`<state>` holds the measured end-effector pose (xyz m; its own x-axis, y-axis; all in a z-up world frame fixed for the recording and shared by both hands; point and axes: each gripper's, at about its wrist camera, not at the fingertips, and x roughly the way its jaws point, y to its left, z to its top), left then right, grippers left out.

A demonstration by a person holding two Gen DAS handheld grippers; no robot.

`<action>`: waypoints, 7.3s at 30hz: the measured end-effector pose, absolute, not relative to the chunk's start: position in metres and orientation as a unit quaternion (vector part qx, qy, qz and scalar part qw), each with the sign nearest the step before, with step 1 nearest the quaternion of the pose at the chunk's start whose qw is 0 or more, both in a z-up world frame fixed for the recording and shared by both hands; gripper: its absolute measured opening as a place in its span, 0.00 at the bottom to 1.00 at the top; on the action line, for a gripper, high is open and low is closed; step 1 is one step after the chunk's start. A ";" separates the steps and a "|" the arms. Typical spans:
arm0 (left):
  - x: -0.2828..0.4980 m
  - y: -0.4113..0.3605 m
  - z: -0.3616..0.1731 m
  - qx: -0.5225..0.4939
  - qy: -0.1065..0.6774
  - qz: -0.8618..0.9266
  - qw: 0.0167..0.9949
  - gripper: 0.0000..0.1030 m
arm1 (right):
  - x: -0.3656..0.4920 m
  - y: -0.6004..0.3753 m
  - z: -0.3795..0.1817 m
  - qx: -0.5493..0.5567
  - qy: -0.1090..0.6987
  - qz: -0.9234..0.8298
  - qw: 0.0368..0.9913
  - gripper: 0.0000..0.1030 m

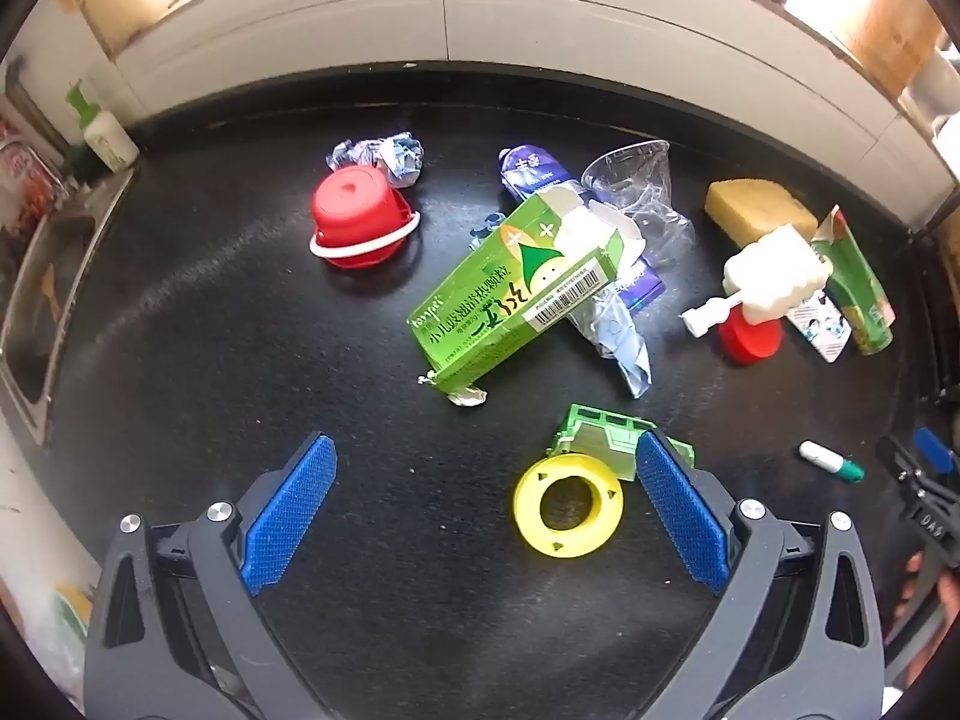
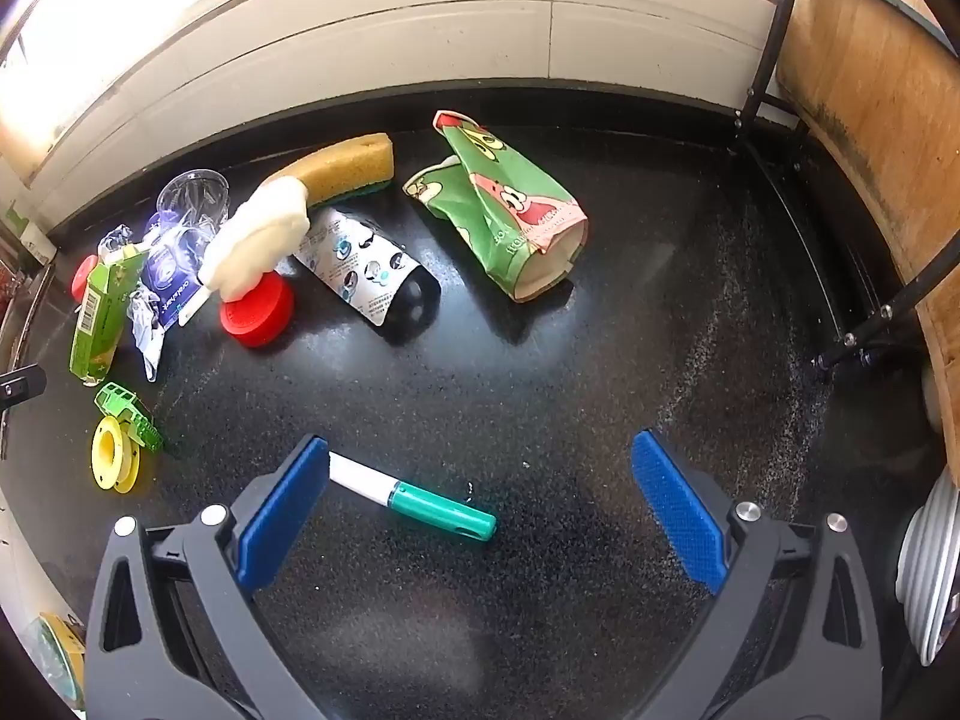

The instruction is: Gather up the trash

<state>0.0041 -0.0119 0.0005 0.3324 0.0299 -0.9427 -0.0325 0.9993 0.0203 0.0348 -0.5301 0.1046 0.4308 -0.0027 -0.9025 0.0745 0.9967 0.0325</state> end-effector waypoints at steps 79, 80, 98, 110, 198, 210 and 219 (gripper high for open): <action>0.064 0.024 -0.041 0.043 0.633 -0.043 0.772 0.95 | 0.082 -0.421 0.016 -0.239 0.631 0.188 0.714 0.95; 0.068 0.021 -0.042 0.057 0.632 -0.042 0.772 0.95 | 0.084 -0.412 0.011 -0.242 0.632 0.191 0.711 0.95; 0.118 0.002 -0.052 0.035 0.610 -0.113 0.783 0.49 | 0.069 -0.278 -0.064 -0.205 0.623 0.228 0.720 0.13; 0.080 0.037 -0.012 -0.037 0.595 -0.096 0.797 0.46 | 0.064 -0.157 -0.110 -0.101 0.608 0.217 0.757 0.13; -0.121 0.249 0.033 -0.223 0.548 0.147 0.793 0.94 | 0.104 0.051 0.003 -0.217 0.581 0.424 0.660 0.93; 0.047 0.116 0.024 -0.101 0.591 0.006 0.800 0.94 | 0.207 -0.317 -0.004 -0.092 0.672 0.118 0.726 0.93; 0.104 0.118 0.002 -0.068 0.618 0.049 0.782 0.94 | 0.216 -0.396 -0.036 -0.013 0.694 0.078 0.715 0.93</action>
<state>0.1039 0.1182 0.0021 0.2316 -0.0073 -0.9728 -0.1616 0.9858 -0.0459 0.2158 -0.3958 -0.0357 0.0237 0.0947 -0.9952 -0.1299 0.9874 0.0908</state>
